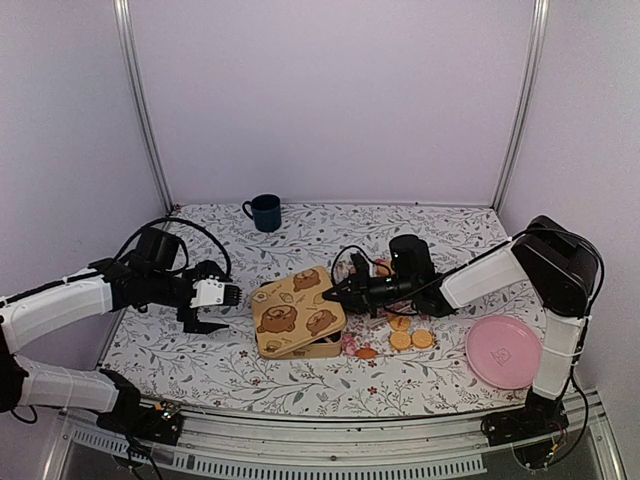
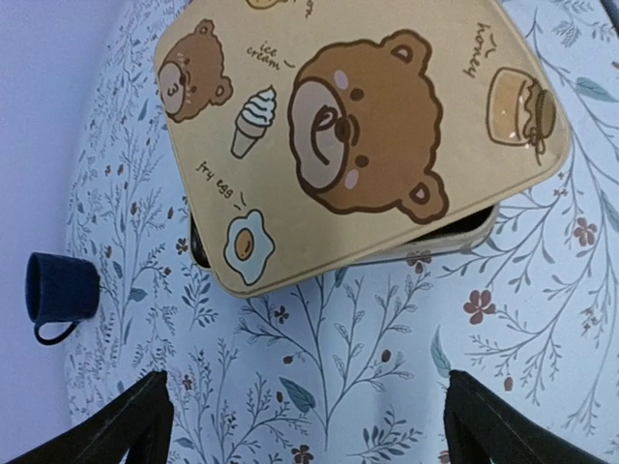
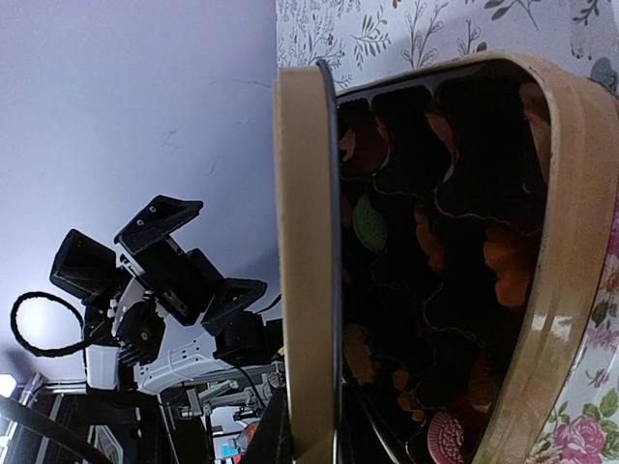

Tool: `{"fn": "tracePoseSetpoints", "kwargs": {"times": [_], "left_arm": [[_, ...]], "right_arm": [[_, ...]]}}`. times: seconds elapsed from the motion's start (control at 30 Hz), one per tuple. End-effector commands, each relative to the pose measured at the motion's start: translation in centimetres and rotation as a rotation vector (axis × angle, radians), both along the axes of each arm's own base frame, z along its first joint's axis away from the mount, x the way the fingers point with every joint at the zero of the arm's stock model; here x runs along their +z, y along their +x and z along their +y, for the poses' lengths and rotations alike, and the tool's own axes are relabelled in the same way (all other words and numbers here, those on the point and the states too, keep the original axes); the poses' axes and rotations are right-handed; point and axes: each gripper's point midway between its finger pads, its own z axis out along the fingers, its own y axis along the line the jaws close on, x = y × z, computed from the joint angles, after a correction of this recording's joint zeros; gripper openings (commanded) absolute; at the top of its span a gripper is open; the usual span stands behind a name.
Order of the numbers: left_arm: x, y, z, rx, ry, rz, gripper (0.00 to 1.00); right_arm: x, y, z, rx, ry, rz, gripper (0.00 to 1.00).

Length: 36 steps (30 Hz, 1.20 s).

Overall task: Pack the cookies
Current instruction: Place the box lid on the packing box.

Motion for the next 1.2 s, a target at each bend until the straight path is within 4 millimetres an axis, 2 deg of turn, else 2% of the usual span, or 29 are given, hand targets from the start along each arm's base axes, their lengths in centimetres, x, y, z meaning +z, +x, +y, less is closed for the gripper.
{"fn": "tracePoseSetpoints", "kwargs": {"times": [0.0, 0.23, 0.33, 0.4, 0.53, 0.67, 0.9, 1.17], "left_arm": [[-0.9, -0.5, 0.0, 0.158, -0.049, 0.261, 0.97], [-0.9, -0.1, -1.9, 0.241, -0.144, 0.393, 0.94], [-1.2, 0.3, -2.8, 0.285, -0.165, 0.437, 0.94], [-1.5, 1.4, -3.4, 0.339, -0.177, 0.455, 0.93], [-0.7, 4.1, -4.5, 0.443, -0.23, 0.502, 0.92], [-0.4, 4.6, -5.5, 0.474, -0.295, 0.569, 0.9], [-2.8, 6.2, -5.2, 0.575, -0.288, 0.547, 0.84], [-3.8, 6.6, -4.5, 0.598, -0.259, 0.508, 0.82]], "right_arm": [[-0.4, 1.0, -0.1, 0.018, 0.006, -0.033, 0.12], [-2.2, 1.9, -0.7, 0.024, -0.042, -0.014, 0.18], [-2.7, 2.0, -0.6, 0.035, -0.064, -0.016, 0.25], [-3.0, 2.1, -0.5, 0.041, -0.076, -0.013, 0.28], [-3.0, 2.2, -0.5, 0.043, -0.097, -0.014, 0.37], [-3.1, 2.3, -0.7, 0.045, -0.152, -0.02, 0.46], [-3.4, 2.3, -1.1, 0.085, -0.234, -0.05, 0.53], [-2.3, 2.3, -1.4, 0.106, -0.283, -0.081, 0.57]]}}
